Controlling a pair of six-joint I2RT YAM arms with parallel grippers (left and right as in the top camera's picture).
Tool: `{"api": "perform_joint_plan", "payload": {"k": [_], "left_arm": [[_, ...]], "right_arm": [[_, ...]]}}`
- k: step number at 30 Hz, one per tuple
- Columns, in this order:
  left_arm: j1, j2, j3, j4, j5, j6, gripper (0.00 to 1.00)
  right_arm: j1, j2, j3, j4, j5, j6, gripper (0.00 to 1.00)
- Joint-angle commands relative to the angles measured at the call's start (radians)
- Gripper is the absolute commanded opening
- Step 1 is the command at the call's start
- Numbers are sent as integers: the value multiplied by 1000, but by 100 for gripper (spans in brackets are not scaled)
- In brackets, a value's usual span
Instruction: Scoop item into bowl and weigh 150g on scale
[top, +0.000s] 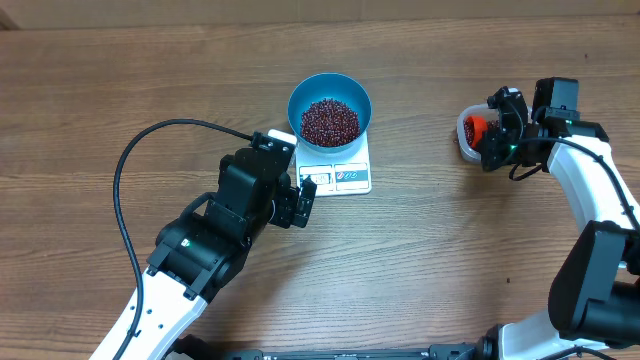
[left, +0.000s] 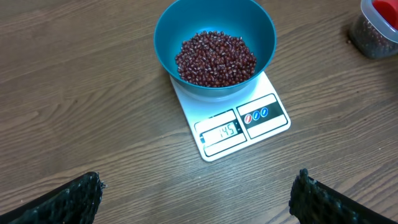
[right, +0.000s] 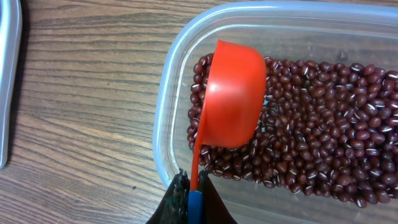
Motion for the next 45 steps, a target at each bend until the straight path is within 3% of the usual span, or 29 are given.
{"api": "perform_joint_plan", "payload": {"k": [1,5,16,23,37,45], "left_arm": [[-6,5,-2,1,-13,-3,100],[-6,5,-2,1,-13,-3,100],[-6,5,-2,1,-13,-3,99],[-6,5,-2,1,-13,-3,99],[-6,5,-2,1,-13,-3,100],[-6,5,-2,1,-13,-2,99]], "right_arm": [[-20,7,2,-1,-32,6,4],[-64,6,12,0,-38,66,4],[-198,5,13,-9,-280,68,4],[-259,-11,13,-42,-303,68,4],[-282,-129,13,-45,-324,68,4],[-282,-136,13,-53,-537,69,4]]}}
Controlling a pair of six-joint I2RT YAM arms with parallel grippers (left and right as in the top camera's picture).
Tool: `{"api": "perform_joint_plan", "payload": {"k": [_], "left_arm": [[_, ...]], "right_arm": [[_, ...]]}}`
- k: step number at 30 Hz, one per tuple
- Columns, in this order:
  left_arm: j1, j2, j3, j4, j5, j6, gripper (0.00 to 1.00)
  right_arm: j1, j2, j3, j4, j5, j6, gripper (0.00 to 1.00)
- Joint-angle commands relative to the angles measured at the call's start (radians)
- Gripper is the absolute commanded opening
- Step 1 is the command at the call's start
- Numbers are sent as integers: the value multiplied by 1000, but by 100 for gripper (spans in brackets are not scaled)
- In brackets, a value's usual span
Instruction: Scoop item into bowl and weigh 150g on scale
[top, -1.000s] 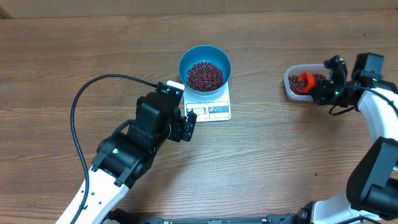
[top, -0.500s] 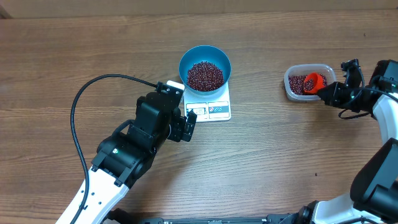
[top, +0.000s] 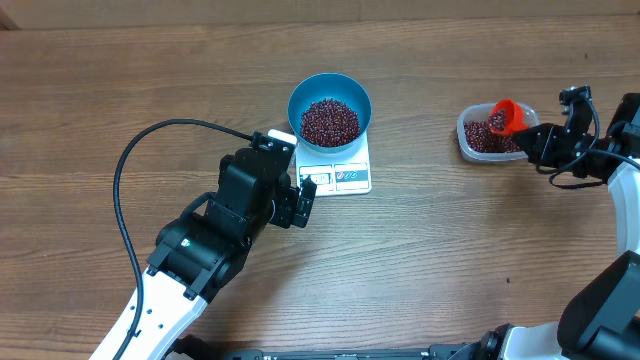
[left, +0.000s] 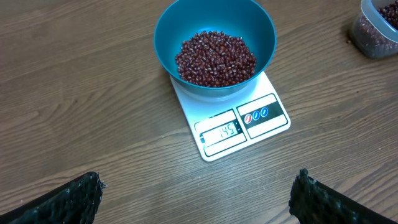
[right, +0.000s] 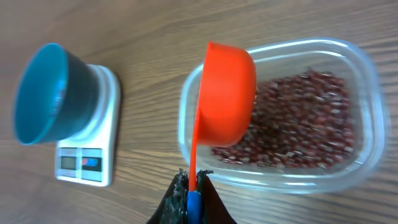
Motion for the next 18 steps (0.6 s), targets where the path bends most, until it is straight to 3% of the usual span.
{"api": "perform_joint_plan", "payload": {"k": [1,18], "left_arm": [[-6,5,-2,1,-13,-3,99],[-6,5,-2,1,-13,-3,99]], "right_arm": [[-3,-25,13,-7,-140,2,4],[22,-25,13,-41,-359,85,4]]}}
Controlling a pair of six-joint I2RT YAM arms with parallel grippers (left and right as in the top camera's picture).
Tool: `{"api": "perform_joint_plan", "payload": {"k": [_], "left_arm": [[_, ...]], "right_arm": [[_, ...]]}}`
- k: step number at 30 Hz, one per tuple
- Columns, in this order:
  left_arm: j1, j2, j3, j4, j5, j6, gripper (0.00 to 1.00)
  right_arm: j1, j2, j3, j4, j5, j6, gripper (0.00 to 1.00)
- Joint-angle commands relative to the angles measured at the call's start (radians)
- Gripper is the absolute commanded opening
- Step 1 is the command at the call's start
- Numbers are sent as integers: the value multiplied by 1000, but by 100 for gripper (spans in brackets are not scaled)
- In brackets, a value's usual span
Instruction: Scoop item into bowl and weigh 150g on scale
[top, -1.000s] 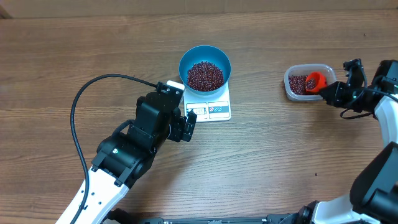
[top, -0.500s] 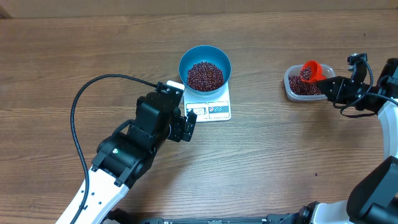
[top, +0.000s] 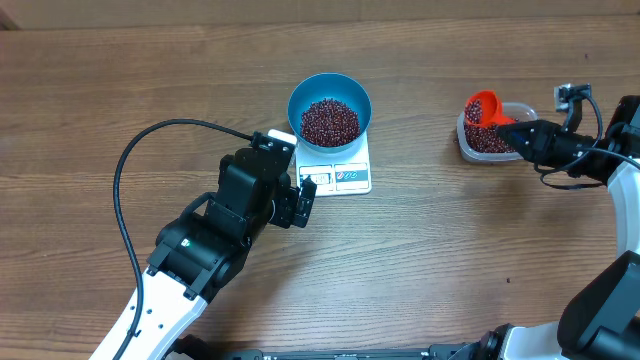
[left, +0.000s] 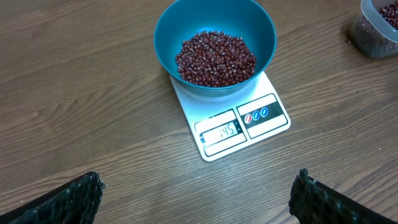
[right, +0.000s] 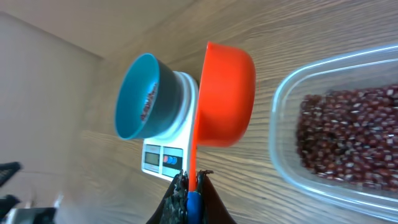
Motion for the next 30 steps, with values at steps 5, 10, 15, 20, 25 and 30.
{"api": "perform_joint_plan", "payload": {"k": [5,10,15,20,25,30], "left_arm": [[-6,5,-2,1,-13,-3,99],[-6,5,-2,1,-13,-3,99],[-6,5,-2,1,-13,-3,99],[-6,5,-2,1,-13,-3,99],[-6,5,-2,1,-13,-3,100],[-6,5,-2,1,-13,-3,100]], "right_arm": [[94,-25,13,16,-58,46,4],[189,-25,13,74,-58,50,4],[306,-25,13,172,-39,114,4],[403,-25,13,256,45,158,4],[498,-25,13,319,169,158,4],[570,-25,13,380,282,158,4]]}}
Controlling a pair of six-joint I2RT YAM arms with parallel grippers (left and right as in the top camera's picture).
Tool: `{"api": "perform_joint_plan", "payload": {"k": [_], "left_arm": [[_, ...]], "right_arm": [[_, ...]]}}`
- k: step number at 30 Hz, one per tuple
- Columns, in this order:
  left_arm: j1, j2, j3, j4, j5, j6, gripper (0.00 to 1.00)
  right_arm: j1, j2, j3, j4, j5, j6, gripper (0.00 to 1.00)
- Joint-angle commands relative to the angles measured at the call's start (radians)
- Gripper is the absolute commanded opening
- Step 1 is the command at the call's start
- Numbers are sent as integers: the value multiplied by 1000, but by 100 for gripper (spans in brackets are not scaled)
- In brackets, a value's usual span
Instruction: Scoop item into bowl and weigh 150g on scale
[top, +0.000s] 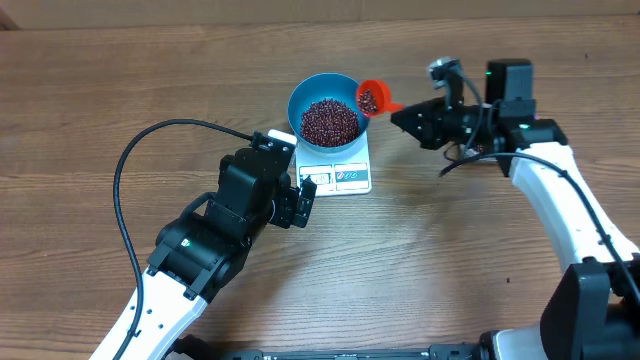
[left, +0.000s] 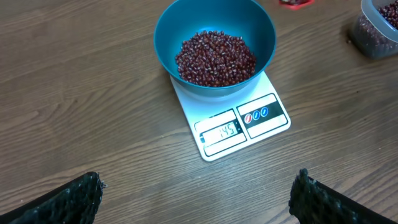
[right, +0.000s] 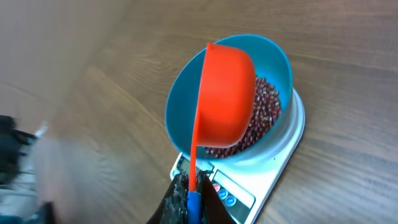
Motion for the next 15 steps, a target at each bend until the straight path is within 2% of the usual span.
{"api": "perform_joint_plan", "payload": {"k": [1,6,11,15], "left_arm": [[-6,5,-2,2,-13,-3,99],[-6,5,-2,2,-13,-3,100],[-6,5,-2,2,-13,-3,100],[-6,5,-2,2,-13,-3,100]], "right_arm": [[48,-25,13,39,115,7,4],[83,-25,13,84,150,6,4],[89,-24,13,92,277,-3,4],[89,-23,12,91,293,-89,4]]}}
